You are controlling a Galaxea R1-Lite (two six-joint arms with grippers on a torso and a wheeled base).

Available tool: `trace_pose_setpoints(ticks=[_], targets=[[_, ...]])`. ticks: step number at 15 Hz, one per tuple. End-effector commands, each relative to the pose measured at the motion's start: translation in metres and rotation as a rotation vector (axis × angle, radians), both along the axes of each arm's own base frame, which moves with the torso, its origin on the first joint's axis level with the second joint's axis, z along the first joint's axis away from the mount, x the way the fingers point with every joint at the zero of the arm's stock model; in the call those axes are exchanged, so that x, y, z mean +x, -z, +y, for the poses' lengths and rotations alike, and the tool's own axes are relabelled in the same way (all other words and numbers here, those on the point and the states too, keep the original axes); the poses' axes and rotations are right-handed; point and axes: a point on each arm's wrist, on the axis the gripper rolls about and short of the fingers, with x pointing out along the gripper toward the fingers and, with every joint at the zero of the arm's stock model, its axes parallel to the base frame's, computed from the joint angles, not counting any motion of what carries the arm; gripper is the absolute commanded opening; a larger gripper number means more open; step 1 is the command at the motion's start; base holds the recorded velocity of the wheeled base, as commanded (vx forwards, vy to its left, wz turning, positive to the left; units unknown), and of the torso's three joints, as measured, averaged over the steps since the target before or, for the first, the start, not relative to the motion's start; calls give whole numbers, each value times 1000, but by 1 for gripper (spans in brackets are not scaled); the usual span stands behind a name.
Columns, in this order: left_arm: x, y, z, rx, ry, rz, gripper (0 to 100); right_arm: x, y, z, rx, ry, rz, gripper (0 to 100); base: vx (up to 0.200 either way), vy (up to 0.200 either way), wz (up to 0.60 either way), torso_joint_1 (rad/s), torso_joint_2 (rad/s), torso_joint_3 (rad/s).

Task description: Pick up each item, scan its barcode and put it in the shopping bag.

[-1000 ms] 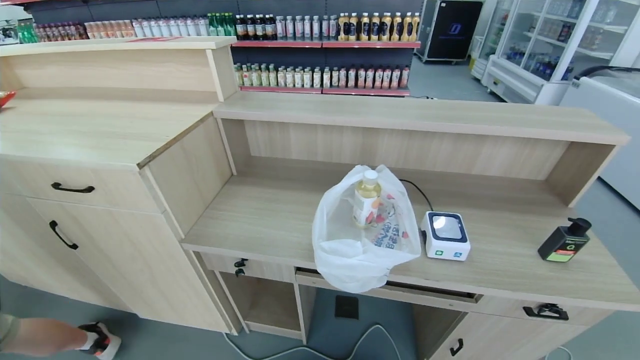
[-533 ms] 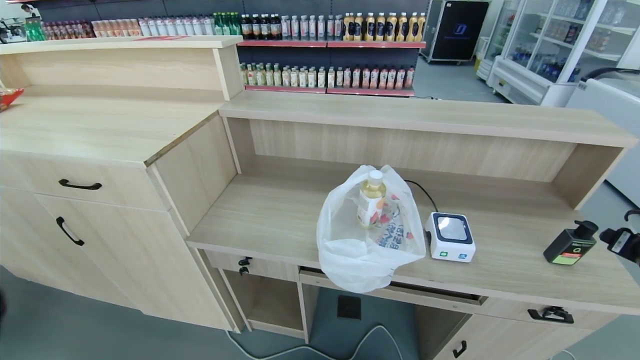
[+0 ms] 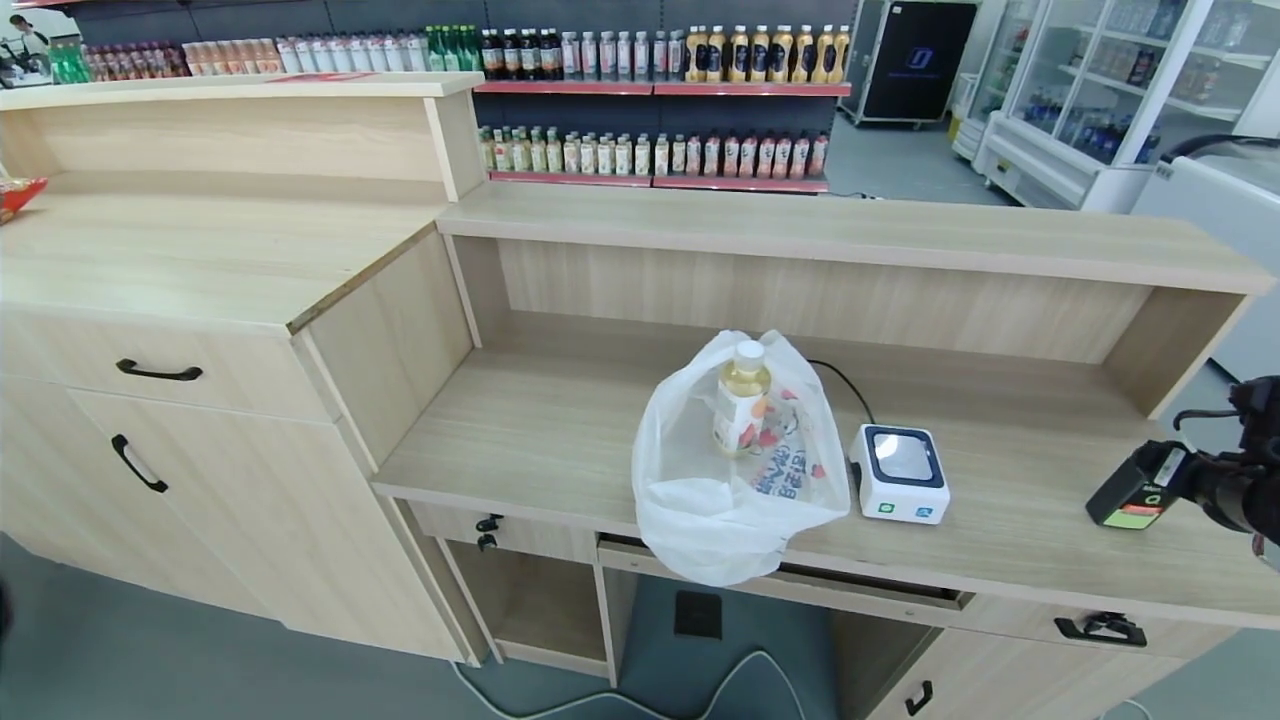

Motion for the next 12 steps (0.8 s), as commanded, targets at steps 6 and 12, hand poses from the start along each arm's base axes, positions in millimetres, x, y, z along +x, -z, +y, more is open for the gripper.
trace_pose_setpoints(ticks=[6,12], targets=[[0,0,0,0,-1,0,0,25,27,1,10,-31,37,100,0,0,0,0,0,0],[0,0,0,0,-1,0,0,43,35,5,-5,-61,32,100,0,0,0,0,0,0]])
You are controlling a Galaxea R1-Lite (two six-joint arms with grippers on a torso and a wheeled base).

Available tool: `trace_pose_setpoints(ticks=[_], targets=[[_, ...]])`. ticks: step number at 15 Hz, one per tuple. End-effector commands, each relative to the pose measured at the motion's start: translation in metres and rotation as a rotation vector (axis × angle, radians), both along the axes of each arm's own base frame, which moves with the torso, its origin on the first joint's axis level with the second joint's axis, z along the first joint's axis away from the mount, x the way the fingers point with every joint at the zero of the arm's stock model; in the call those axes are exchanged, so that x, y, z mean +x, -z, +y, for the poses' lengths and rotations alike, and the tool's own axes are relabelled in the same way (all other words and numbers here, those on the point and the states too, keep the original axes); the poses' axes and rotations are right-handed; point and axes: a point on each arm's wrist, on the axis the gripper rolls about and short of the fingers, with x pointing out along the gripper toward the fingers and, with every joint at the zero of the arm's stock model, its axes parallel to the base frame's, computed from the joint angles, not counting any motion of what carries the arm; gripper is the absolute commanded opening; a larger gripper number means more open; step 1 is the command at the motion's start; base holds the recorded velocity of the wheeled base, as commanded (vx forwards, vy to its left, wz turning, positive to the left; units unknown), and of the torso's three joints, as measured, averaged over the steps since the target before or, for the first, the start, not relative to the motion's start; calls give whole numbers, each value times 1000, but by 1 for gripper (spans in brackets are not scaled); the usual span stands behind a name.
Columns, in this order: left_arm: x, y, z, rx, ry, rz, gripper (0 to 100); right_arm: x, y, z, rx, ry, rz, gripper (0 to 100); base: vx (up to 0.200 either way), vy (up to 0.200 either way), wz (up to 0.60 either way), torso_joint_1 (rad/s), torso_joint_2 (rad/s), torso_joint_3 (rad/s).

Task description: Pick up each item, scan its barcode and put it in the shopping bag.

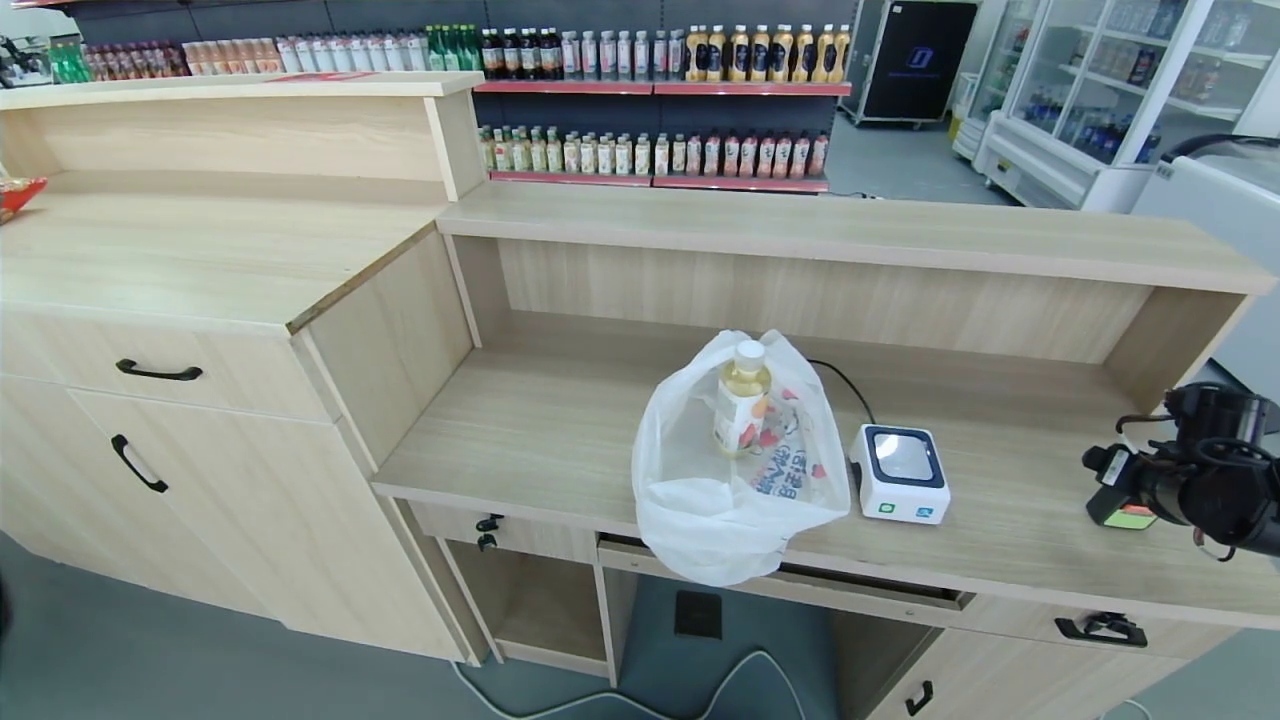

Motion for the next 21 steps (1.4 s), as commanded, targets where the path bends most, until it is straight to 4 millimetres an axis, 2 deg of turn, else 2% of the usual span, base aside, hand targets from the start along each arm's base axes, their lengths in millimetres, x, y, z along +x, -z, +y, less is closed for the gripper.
trace_pose_setpoints(ticks=[1,7,15,21], targets=[[0,0,0,0,-1,0,0,6,6,3,-7,-18,11,100,0,0,0,0,0,0],[0,0,0,0,-1,0,0,14,7,6,-48,-48,24,100,0,0,0,0,0,0],[0,0,0,0,-1,0,0,9,12,-10,-151,-15,67,100,0,0,0,0,0,0],[0,0,0,0,-1,0,0,12,20,-12,-182,-22,54,100,0,0,0,0,0,0]])
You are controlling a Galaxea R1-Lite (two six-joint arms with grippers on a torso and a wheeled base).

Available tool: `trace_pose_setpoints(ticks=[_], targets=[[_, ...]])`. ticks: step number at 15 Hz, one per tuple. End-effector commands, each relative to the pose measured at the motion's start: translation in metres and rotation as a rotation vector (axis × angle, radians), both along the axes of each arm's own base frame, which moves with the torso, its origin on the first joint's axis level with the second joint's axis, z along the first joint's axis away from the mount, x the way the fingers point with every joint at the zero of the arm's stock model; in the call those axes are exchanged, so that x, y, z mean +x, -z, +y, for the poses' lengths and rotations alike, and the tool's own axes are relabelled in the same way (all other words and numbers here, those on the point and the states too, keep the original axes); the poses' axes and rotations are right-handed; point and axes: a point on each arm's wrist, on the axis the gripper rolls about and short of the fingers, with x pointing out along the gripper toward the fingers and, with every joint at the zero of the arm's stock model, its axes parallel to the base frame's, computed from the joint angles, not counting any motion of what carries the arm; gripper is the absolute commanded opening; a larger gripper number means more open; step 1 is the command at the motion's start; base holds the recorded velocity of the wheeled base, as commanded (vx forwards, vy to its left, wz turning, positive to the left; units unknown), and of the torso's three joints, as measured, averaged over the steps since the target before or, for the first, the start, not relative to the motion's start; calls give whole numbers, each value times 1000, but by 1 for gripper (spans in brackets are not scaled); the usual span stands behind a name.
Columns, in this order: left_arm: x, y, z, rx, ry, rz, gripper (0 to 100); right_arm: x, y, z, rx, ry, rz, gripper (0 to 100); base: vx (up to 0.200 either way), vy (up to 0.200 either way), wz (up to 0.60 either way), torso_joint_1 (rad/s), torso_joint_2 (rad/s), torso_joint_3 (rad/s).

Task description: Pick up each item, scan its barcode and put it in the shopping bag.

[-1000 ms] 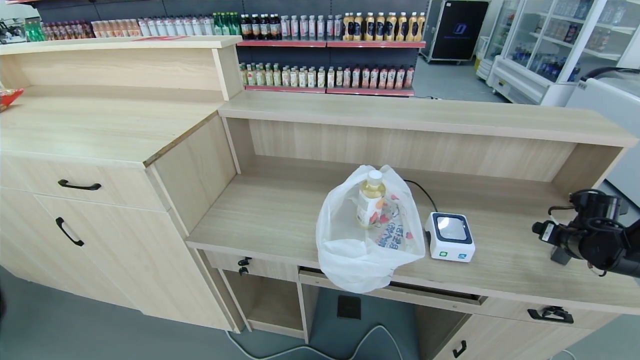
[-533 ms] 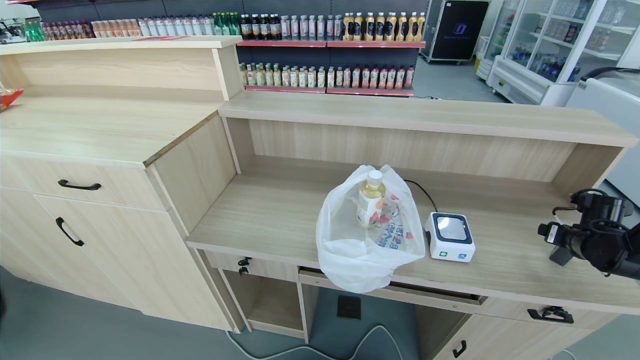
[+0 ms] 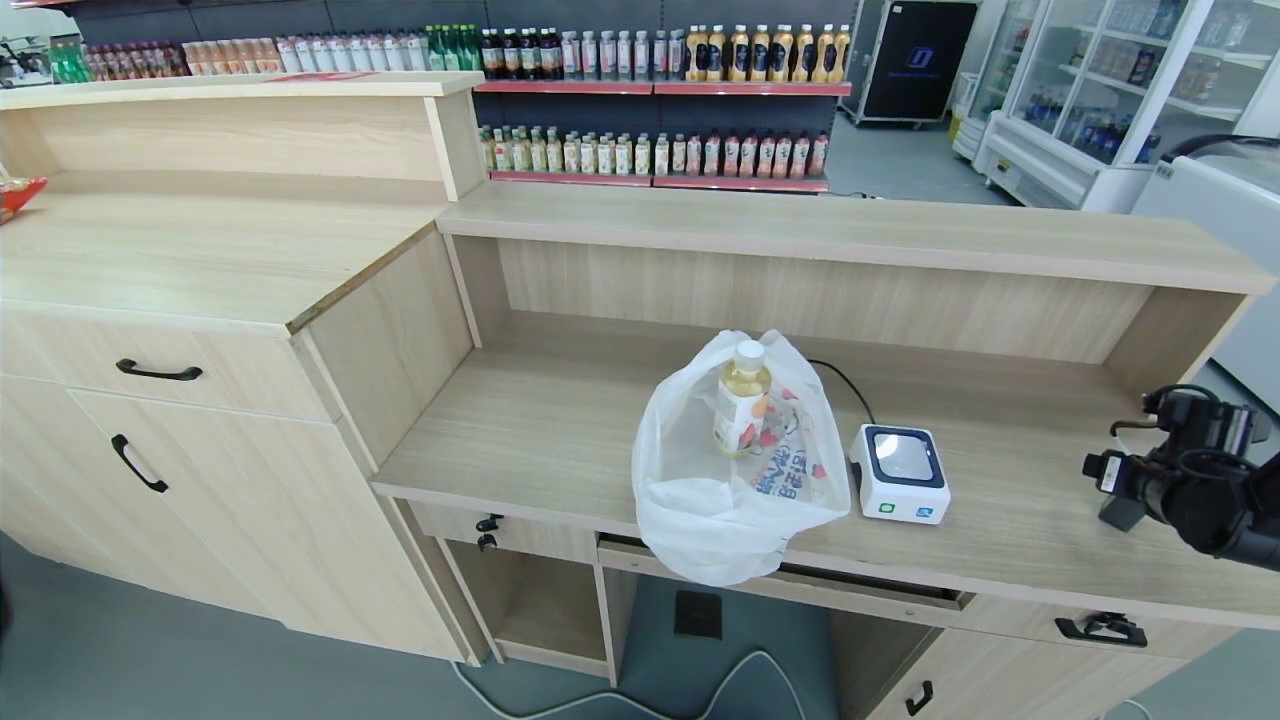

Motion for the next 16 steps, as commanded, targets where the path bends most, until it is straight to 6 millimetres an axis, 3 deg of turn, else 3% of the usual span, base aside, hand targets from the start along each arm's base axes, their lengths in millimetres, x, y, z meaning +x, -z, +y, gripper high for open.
trace_pose_setpoints(ticks=[1,12,13,16], targets=[[0,0,0,0,-2,0,0,1,4,0,-2,-2,8,100,0,0,0,0,0,0],[0,0,0,0,-2,0,0,7,13,-7,-48,-17,3,100,0,0,0,0,0,0],[0,0,0,0,-2,0,0,8,12,-8,-51,-15,-4,0,0,0,0,0,0,0],[0,0,0,0,-2,0,0,11,9,-9,-69,-21,-9,0,0,0,0,0,0,0]])
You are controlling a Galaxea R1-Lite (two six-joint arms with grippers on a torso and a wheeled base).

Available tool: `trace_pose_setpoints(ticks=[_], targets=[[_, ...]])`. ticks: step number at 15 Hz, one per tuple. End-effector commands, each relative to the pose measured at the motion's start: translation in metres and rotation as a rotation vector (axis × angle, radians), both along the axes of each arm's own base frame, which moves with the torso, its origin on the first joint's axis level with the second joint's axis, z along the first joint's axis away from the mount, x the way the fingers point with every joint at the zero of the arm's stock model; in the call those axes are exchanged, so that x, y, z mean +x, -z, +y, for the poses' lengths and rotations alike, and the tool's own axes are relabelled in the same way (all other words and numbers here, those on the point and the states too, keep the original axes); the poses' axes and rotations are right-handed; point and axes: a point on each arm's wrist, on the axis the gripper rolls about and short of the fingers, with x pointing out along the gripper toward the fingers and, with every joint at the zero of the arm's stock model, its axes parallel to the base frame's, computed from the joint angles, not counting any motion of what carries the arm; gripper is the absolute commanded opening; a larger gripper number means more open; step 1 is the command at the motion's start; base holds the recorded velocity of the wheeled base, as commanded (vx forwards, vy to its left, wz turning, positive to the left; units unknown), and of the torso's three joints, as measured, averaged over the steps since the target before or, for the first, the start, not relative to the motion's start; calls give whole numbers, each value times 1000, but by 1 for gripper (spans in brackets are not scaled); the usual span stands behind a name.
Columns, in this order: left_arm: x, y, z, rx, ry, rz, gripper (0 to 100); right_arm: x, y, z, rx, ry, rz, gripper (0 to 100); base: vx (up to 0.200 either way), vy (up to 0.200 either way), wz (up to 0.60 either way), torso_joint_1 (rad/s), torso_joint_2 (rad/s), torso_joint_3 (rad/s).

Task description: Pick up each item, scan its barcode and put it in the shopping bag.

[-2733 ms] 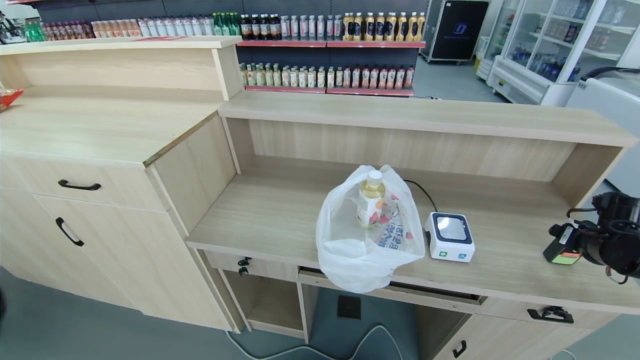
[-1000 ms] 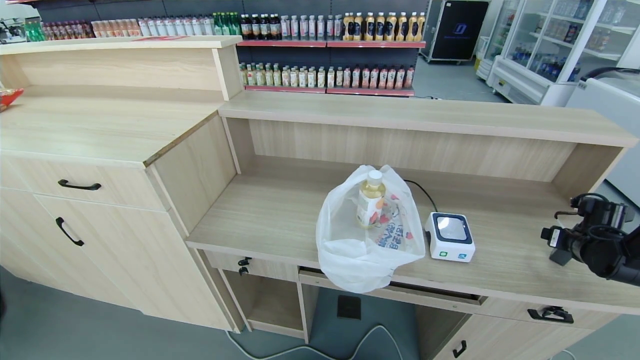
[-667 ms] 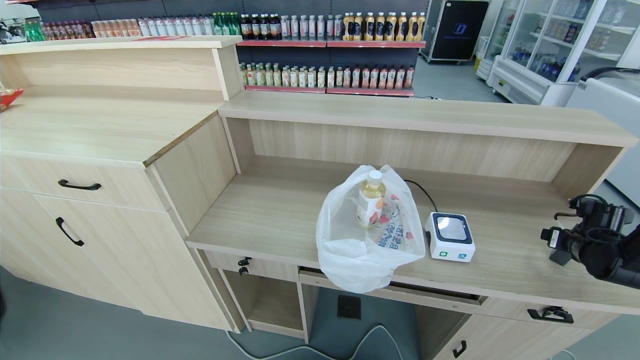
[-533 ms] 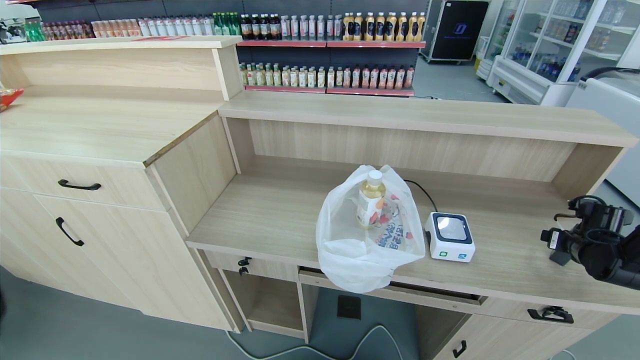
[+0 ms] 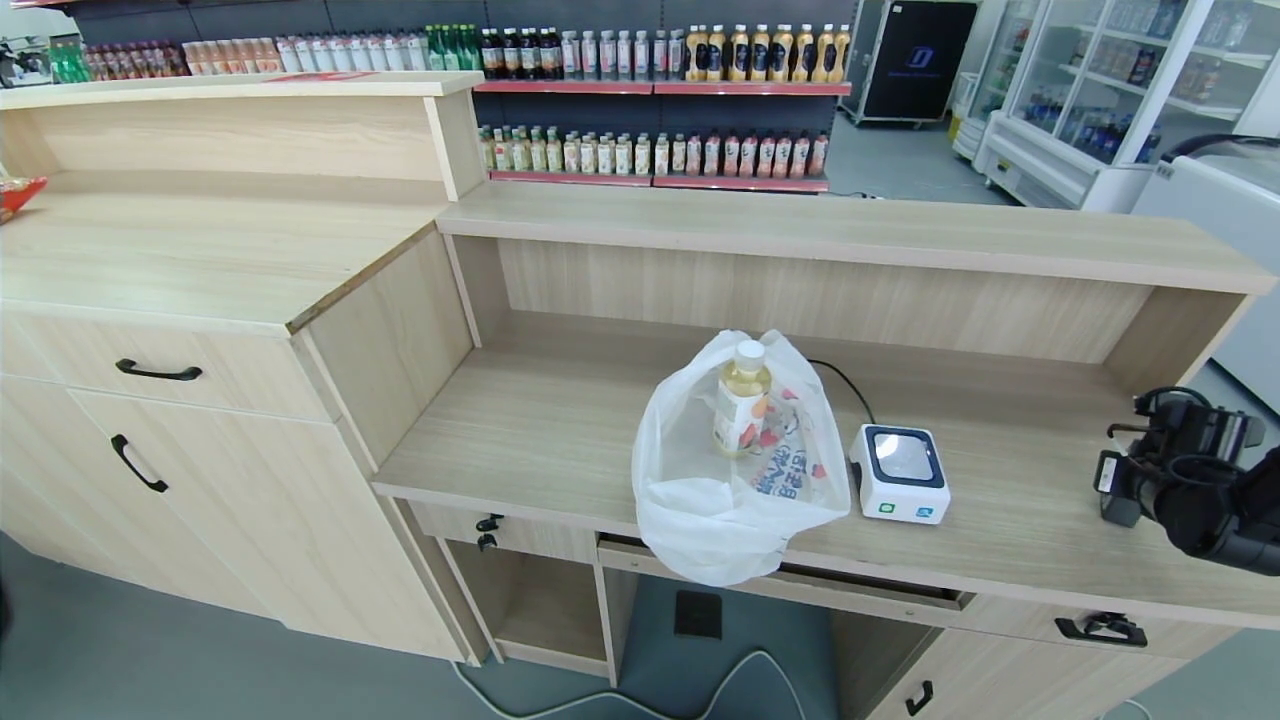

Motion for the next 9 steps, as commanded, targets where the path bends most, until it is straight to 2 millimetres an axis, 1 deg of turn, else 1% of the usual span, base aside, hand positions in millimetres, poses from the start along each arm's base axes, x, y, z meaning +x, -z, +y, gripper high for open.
trace_pose_setpoints(ticks=[1,4,6,7,8,9], targets=[[0,0,0,0,1,0,0,1,0,-2,-13,-2,-1,0,0,0,0,0,0,0],[0,0,0,0,-1,0,0,0,-4,-3,-62,-11,-17,0,0,0,0,0,0,0],[0,0,0,0,-1,0,0,-2,-18,1,-111,-25,-55,0,0,0,0,0,0,0],[0,0,0,0,-1,0,0,-7,-26,6,-124,-30,-82,0,0,0,0,0,0,0],[0,0,0,0,1,0,0,-15,-40,13,-127,-53,-115,0,0,0,0,0,0,0],[0,0,0,0,-1,0,0,-31,-68,27,-121,-136,-152,0,0,0,0,0,0,0]])
